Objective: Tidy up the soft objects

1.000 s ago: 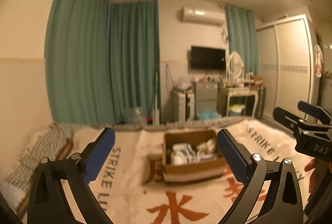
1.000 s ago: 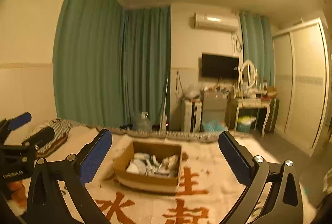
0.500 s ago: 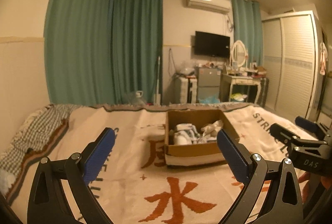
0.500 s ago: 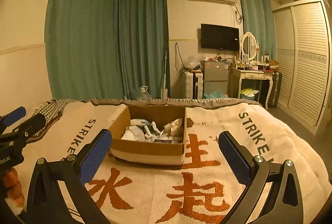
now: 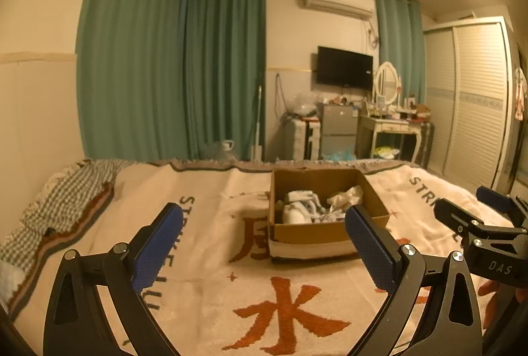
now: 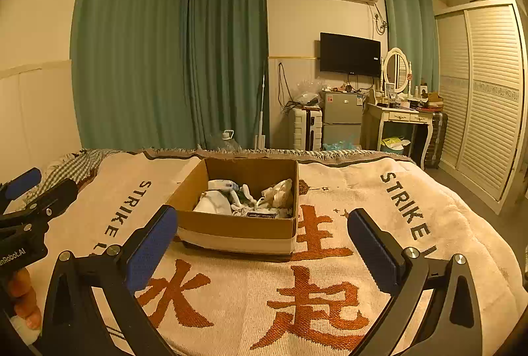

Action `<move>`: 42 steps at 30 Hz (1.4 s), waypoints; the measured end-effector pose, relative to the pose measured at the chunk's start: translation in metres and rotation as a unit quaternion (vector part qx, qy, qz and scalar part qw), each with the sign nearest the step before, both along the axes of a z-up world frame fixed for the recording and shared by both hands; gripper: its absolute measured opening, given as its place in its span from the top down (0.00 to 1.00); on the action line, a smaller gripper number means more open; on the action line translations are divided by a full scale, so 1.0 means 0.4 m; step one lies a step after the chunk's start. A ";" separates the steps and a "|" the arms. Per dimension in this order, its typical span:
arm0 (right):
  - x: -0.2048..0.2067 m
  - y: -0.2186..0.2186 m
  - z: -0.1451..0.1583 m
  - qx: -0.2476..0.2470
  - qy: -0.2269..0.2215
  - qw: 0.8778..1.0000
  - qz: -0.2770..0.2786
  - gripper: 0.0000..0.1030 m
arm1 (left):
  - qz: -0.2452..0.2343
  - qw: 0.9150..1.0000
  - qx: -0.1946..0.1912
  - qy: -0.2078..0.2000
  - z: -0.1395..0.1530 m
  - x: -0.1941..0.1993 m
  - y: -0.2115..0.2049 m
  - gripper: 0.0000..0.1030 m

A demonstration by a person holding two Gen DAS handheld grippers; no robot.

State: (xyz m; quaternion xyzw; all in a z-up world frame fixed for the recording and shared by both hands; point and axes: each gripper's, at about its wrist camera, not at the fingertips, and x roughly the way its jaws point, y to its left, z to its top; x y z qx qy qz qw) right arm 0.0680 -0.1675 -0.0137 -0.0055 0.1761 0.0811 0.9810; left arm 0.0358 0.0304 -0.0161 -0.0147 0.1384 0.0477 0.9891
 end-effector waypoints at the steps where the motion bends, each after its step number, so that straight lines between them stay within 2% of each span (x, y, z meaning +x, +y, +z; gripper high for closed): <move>1: 0.001 0.000 -0.002 0.001 0.000 1.000 0.000 0.00 | -0.001 1.000 0.001 -0.001 0.000 -0.001 -0.001 0.03; 7: -0.003 0.001 -0.001 0.001 0.000 1.000 0.001 0.00 | -0.008 1.000 -0.002 0.005 0.005 -0.001 -0.004 0.03; 12: -0.006 0.003 0.002 0.000 -0.001 1.000 0.000 0.00 | -0.002 1.000 0.016 -0.009 0.010 -0.012 -0.012 0.03; 28: -0.002 -0.004 0.001 0.012 0.007 1.000 0.000 0.00 | -0.013 1.000 0.007 -0.010 0.012 -0.017 -0.007 0.03; 42: 0.004 0.002 -0.002 0.002 0.006 1.000 -0.002 0.00 | -0.010 1.000 0.008 -0.004 0.007 -0.016 -0.007 0.03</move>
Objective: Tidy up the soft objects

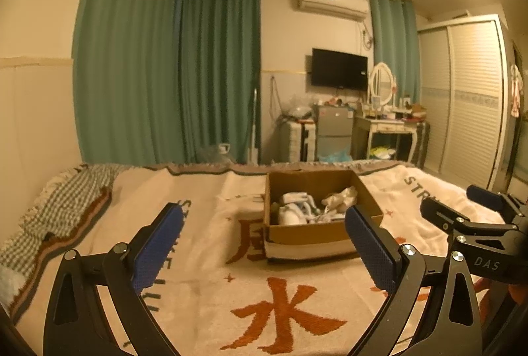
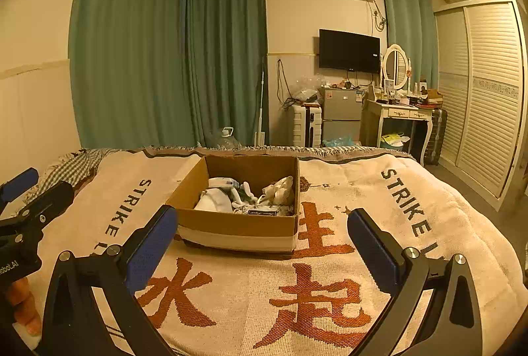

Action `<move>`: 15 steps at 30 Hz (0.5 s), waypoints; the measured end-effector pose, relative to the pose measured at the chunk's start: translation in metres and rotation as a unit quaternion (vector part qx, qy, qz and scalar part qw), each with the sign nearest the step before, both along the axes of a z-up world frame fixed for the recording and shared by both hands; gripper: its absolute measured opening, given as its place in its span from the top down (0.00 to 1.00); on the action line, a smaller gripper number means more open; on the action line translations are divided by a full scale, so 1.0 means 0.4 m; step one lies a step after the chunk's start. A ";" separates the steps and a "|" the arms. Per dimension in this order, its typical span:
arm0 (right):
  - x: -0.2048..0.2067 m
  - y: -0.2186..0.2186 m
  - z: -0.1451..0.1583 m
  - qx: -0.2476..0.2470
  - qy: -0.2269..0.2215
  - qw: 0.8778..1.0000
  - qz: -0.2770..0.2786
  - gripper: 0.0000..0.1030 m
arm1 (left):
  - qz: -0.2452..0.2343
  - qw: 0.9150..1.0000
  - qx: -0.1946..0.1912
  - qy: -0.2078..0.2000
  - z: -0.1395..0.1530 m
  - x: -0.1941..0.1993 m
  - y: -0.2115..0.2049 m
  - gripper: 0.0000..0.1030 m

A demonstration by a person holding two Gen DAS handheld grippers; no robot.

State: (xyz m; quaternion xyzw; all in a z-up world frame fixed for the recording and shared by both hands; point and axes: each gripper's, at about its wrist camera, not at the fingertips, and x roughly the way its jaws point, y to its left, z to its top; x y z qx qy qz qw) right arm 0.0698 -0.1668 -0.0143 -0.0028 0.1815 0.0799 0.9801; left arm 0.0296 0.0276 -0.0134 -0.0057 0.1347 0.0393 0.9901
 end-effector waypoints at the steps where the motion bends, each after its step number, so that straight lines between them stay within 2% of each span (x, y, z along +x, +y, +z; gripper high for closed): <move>1: 0.000 0.000 0.000 0.000 0.000 1.000 0.000 0.00 | 0.002 1.000 0.002 0.001 0.000 0.000 0.000 0.03; 15: 0.000 0.004 0.000 -0.001 0.001 1.000 0.002 0.00 | 0.006 1.000 0.002 0.002 -0.003 0.004 0.005 0.03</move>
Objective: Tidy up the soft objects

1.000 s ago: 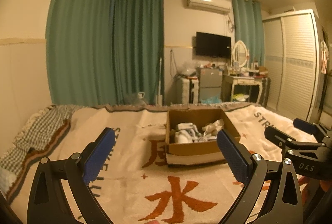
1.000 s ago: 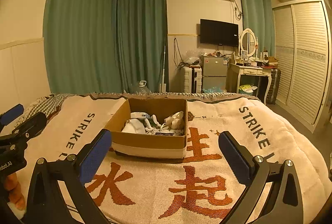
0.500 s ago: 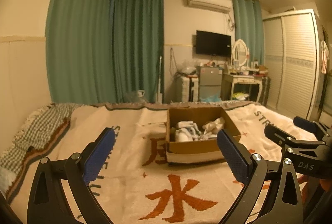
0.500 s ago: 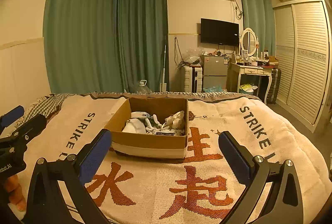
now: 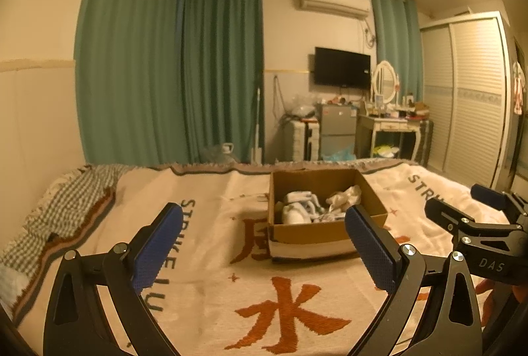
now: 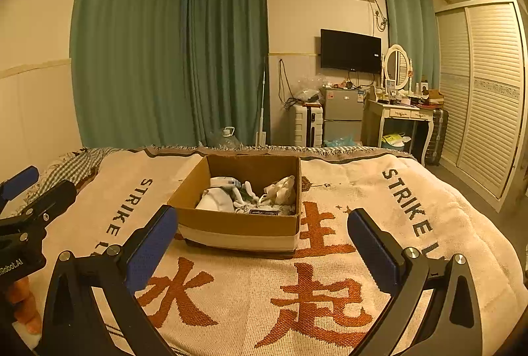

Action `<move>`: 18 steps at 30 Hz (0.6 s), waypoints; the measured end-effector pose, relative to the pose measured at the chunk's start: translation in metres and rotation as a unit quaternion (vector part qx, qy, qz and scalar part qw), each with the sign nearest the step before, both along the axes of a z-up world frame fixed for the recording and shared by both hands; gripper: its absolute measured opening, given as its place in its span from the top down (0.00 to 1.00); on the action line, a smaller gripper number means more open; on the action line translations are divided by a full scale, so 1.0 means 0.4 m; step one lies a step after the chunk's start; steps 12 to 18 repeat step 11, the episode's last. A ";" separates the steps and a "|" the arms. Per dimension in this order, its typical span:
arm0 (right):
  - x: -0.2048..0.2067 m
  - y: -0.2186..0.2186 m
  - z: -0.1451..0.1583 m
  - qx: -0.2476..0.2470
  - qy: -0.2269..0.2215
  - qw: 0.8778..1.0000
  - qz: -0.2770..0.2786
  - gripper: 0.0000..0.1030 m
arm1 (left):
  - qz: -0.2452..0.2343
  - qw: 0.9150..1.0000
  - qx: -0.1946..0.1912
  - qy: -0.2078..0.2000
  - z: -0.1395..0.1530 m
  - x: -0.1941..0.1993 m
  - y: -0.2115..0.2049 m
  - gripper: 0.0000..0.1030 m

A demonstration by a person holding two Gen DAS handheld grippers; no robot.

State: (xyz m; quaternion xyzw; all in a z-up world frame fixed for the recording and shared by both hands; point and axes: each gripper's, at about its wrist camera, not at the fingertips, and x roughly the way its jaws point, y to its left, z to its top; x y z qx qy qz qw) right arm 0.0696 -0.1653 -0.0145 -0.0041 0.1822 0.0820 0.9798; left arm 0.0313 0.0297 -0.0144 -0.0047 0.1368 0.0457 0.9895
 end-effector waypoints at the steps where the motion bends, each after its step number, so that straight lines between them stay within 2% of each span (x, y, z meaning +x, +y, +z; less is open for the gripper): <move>1: 0.000 0.001 -0.001 0.000 0.000 1.000 0.000 0.00 | 0.000 1.000 -0.001 0.001 -0.001 -0.001 0.000 0.03; 7: -0.006 0.005 -0.009 -0.002 0.001 1.000 0.001 0.00 | -0.005 1.000 -0.011 0.003 -0.002 -0.001 0.003 0.03; 18: -0.010 0.005 -0.010 0.001 0.002 1.000 0.001 0.00 | -0.002 1.000 -0.006 0.003 -0.002 -0.001 0.002 0.03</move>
